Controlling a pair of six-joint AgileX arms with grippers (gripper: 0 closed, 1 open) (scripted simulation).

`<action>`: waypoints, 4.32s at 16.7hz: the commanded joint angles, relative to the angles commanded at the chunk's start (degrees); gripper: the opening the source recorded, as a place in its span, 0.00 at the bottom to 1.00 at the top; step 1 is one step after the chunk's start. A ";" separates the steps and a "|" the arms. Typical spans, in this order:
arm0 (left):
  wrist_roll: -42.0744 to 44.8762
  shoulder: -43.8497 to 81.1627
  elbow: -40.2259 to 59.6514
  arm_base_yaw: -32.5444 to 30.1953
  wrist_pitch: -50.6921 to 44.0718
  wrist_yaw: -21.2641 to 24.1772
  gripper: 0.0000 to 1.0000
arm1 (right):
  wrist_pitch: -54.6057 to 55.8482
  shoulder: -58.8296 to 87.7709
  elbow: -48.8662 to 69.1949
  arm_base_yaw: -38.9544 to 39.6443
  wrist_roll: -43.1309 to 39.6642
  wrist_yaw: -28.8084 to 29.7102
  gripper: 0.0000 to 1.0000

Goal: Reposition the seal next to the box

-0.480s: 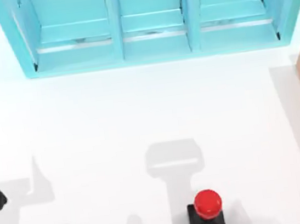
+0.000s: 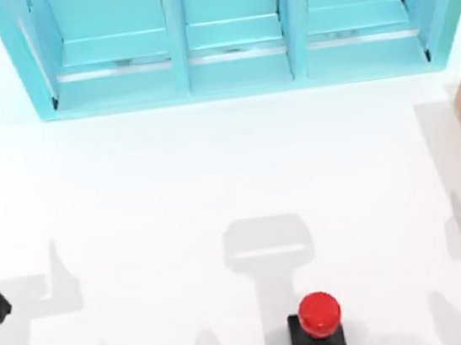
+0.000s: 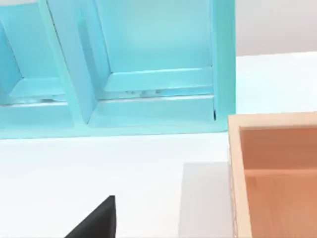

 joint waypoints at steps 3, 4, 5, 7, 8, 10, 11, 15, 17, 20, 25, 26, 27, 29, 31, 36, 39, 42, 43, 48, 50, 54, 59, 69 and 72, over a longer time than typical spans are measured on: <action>0.00 0.00 0.00 0.00 0.00 0.00 1.00 | -9.96 14.21 11.84 7.15 7.12 0.00 1.00; 0.00 0.00 0.00 0.00 0.00 0.00 1.00 | -13.62 19.85 16.10 9.81 9.80 -0.01 1.00; 0.00 0.00 0.00 0.00 0.00 0.00 1.00 | -17.37 25.42 20.33 12.54 12.57 -0.01 1.00; 0.00 0.00 0.00 0.00 0.00 0.00 1.00 | -24.96 35.66 29.06 18.06 18.23 0.02 1.00; 0.00 0.00 0.00 0.00 0.00 0.00 1.00 | -28.75 40.84 33.53 20.81 21.07 0.03 1.00; 0.00 0.00 0.00 0.00 0.00 0.00 1.00 | -36.22 51.21 42.18 26.24 26.62 0.02 1.00; 0.00 0.00 0.00 0.00 0.00 0.00 1.00 | -39.82 56.13 46.33 28.86 29.28 0.00 1.00; 0.00 0.00 0.00 0.00 0.00 0.00 1.00 | -52.36 73.54 61.31 38.08 38.70 -0.02 1.00; 0.00 0.00 0.00 0.00 0.00 0.00 1.00 | -57.18 80.24 67.42 41.73 42.45 0.00 1.00; 0.00 0.00 0.00 0.00 0.00 0.00 1.00 | -62.14 87.04 73.55 45.45 46.27 0.04 1.00; 0.00 0.00 0.00 0.00 0.00 0.00 1.00 | -63.96 89.55 75.54 46.72 47.58 0.05 1.00; 0.00 0.00 0.00 0.00 0.00 0.00 1.00 | -63.96 89.55 75.54 46.72 47.58 0.05 1.00; 0.00 0.00 0.00 0.00 0.00 0.00 1.00 | -63.82 89.37 75.37 46.45 47.51 0.03 1.00; 0.00 0.00 0.00 0.00 0.00 0.00 1.00 | -62.91 89.58 74.47 46.49 47.44 0.04 1.00; 0.00 0.00 0.00 0.00 0.00 0.00 1.00 | -59.62 90.30 71.68 46.55 47.41 0.05 1.00; 0.00 0.00 0.00 0.00 0.00 0.00 1.00 | -45.62 93.39 61.65 46.76 47.68 0.06 1.00; 0.00 0.00 0.00 0.00 0.00 0.00 1.00 | -41.99 94.46 58.49 46.92 47.85 0.07 1.00; 0.00 0.00 0.00 0.00 0.00 0.00 1.00 | -41.92 94.48 58.42 46.92 47.86 0.07 1.00; 0.00 0.00 0.00 0.00 0.00 0.00 1.00 | -41.92 94.48 58.42 46.92 47.86 0.07 1.00; 0.00 0.00 0.00 0.00 0.00 0.00 1.00 | -41.92 94.48 58.42 46.92 47.86 0.07 0.62; 0.00 0.00 0.00 0.00 0.00 0.00 1.00 | -41.92 94.48 58.42 46.92 47.86 0.07 0.47; 0.00 0.00 0.00 0.00 0.00 0.00 1.00 | -41.92 94.48 58.42 46.92 47.86 0.07 0.17; 0.00 0.00 0.00 0.00 0.00 0.00 1.00 | -41.92 94.48 58.42 46.92 47.86 0.07 0.00; 0.00 0.00 0.00 0.00 0.00 0.00 1.00 | -45.94 93.10 61.57 46.84 47.93 0.08 0.00; 0.00 0.00 0.00 0.00 0.00 0.00 1.00 | -51.51 91.81 64.68 46.82 47.88 0.07 0.00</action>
